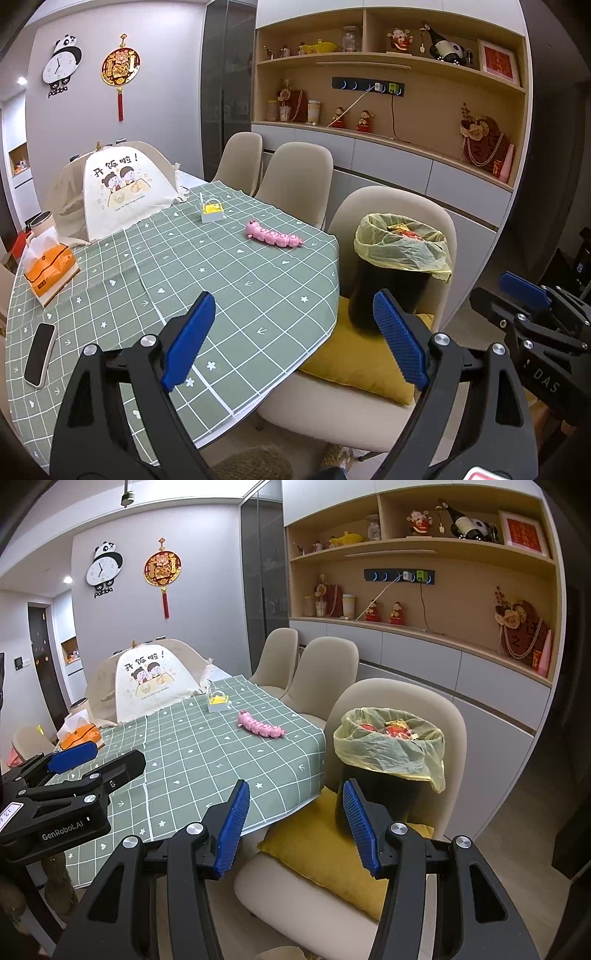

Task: Collect trash

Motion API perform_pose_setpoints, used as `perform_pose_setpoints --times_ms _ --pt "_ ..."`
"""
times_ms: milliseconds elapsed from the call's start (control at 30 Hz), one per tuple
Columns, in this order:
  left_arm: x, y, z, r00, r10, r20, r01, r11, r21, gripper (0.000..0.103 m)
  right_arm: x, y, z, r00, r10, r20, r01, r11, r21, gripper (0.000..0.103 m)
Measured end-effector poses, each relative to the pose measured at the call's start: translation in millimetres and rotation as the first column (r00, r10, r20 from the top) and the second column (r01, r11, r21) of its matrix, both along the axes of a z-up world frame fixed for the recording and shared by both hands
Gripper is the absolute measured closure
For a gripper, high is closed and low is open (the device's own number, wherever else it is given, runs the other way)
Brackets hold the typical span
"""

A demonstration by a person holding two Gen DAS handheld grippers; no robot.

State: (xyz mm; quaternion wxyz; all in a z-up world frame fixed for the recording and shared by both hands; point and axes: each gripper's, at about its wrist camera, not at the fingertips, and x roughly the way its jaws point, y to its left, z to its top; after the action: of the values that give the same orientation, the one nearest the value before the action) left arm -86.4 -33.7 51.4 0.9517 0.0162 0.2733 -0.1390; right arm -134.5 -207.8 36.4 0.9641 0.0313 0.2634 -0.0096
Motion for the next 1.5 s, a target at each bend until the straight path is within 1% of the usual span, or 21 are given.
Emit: perform_pose_setpoints --times_ms 267,1033,1500 --pt "3.6 -3.9 -3.4 1.000 -0.020 -0.007 0.020 1.000 0.006 0.020 3.9 -4.2 -2.2 1.000 -0.013 -0.006 0.013 1.000 0.009 0.053" --pt "10.0 -2.6 -6.4 1.000 -0.018 -0.014 0.018 1.000 -0.008 0.020 12.7 -4.4 -1.4 1.000 -0.026 -0.007 0.026 1.000 0.015 0.053" --pt "9.9 -7.8 -8.1 0.999 -0.029 -0.019 0.029 1.000 -0.006 0.020 9.1 -3.2 -1.1 0.999 -0.043 -0.005 0.043 0.999 0.016 0.053"
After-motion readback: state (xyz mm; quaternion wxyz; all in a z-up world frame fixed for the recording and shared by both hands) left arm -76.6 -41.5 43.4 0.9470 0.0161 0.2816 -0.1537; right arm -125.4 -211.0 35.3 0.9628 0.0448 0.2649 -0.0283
